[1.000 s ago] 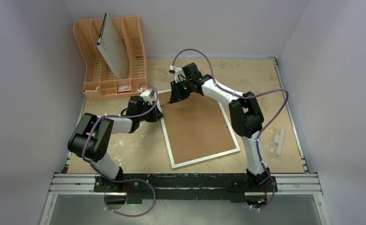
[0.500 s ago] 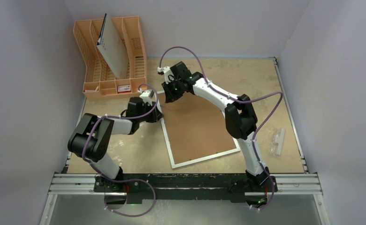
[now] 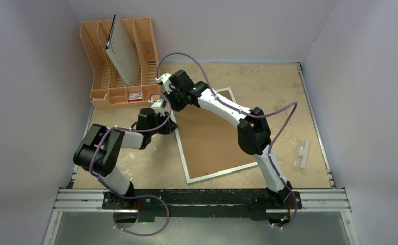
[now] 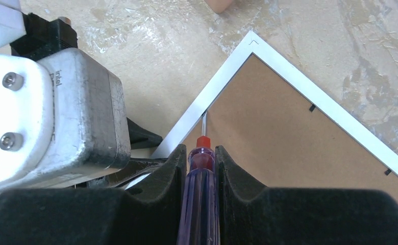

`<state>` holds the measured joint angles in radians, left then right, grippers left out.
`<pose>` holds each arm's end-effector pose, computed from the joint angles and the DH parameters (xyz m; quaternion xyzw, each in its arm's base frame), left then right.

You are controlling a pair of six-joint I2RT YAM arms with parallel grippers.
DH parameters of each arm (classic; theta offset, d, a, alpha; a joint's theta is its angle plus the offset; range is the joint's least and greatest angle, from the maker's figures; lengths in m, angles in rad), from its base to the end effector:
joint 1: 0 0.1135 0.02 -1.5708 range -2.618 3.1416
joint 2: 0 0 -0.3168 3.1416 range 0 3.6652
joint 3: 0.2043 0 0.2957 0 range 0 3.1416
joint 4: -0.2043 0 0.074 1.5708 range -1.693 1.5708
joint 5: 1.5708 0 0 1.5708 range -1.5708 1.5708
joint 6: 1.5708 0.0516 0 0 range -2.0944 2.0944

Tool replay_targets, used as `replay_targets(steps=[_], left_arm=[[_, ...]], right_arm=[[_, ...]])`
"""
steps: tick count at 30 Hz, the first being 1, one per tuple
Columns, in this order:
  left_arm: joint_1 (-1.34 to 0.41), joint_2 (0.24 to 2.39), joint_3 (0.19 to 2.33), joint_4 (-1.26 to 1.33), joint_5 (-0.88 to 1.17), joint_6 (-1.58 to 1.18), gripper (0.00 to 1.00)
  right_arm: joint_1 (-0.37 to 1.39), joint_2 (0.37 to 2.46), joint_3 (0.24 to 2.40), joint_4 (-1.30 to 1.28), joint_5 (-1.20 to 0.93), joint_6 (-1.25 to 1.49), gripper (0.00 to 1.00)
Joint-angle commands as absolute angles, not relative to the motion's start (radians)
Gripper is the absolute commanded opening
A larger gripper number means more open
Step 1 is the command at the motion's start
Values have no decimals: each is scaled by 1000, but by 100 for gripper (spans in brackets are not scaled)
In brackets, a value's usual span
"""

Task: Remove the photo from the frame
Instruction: Release the photo frame item from the photo frame.

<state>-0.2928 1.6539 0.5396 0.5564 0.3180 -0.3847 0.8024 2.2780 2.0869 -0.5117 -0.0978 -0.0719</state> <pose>0.3133 -0.1113 0.1306 0.0371 0.8661 -0.2898 0.4057 0.4253 0.4472 0.2772 -0.4023 0.8123 0.1914 0.3765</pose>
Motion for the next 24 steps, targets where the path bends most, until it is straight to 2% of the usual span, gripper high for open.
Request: replay_targets(steps=[1, 10, 17, 21, 24], left_arm=[[-318, 1667, 487, 502, 364, -384, 4], [-318, 1605, 456, 515, 368, -405, 7], [-317, 1514, 456, 496, 403, -423, 27], [-316, 1459, 470, 451, 398, -440, 36], [-307, 1414, 481, 384, 374, -445, 37]], right_arm=[[879, 2279, 2125, -441, -197, -36, 0], [842, 2174, 2003, -352, -160, 39, 0], [724, 2041, 1774, -188, -274, 167, 0], [677, 1992, 1669, -99, -331, 218, 0], [663, 1974, 1629, -73, -337, 229, 0]])
